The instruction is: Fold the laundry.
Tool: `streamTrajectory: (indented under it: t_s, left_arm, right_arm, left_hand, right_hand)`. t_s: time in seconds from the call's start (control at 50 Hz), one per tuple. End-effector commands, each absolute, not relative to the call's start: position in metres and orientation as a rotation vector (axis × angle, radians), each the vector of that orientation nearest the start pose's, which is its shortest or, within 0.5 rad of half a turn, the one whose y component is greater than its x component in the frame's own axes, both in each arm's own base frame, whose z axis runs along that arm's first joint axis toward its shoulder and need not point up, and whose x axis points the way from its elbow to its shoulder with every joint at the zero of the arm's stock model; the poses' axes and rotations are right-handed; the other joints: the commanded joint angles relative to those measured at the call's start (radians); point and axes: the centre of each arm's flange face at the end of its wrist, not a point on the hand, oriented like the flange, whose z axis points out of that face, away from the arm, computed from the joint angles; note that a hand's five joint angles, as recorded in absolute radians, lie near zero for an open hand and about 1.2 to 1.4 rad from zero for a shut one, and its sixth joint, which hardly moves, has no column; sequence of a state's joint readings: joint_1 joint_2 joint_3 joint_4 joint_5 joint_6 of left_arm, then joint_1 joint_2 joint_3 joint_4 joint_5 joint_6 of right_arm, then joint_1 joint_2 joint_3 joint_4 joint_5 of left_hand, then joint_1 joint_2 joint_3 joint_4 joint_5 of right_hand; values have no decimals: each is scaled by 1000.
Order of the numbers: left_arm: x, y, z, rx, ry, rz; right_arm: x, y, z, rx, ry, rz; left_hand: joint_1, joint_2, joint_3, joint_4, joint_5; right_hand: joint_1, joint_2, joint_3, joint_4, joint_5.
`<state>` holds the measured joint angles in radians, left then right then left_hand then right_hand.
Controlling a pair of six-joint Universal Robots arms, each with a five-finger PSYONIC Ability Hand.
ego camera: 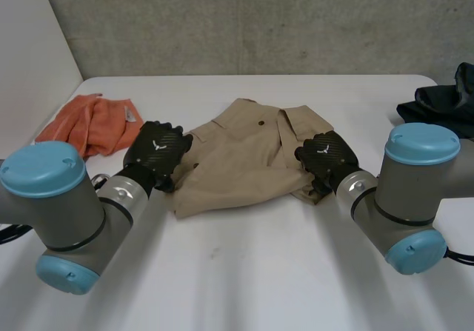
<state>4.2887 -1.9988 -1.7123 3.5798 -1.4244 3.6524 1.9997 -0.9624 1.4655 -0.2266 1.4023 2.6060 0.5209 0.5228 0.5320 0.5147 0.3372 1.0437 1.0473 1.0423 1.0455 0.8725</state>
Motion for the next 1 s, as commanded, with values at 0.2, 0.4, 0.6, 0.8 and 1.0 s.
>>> streamTrajectory:
  t_s: [0.2, 0.4, 0.6, 0.8, 1.0]
  left_arm:
    - [-234, -345, 182, 1335, 2031, -2053]
    - [-220, -390, 167, 1512, 2126, -1955]
    - [-234, -391, 149, 1749, 2095, -1902]
    - [-258, -383, 134, 1783, 2113, -1871]
    - [-261, -400, 119, 1708, 2066, -1791]
  right_arm:
    - [298, -289, 163, -1246, 2128, -1638]
    - [298, -288, 157, -1260, 2153, -1601]
    - [295, -290, 149, -1280, 2180, -1597]
    - [294, -293, 149, -1276, 2178, -1611]
    - [294, -292, 151, -1274, 2171, -1614]
  left_hand:
    - [239, 237, 228, 245, 248]
    - [-131, -133, -142, -125, -122]
    - [-20, -22, -31, -14, -11]
    - [33, 31, 22, 39, 42]
    - [358, 356, 347, 364, 367]
  right_hand:
    - [353, 349, 354, 351, 349]
    - [353, 349, 354, 351, 349]
    - [353, 349, 354, 351, 349]
    - [353, 349, 354, 351, 349]
    - [353, 349, 354, 351, 349]
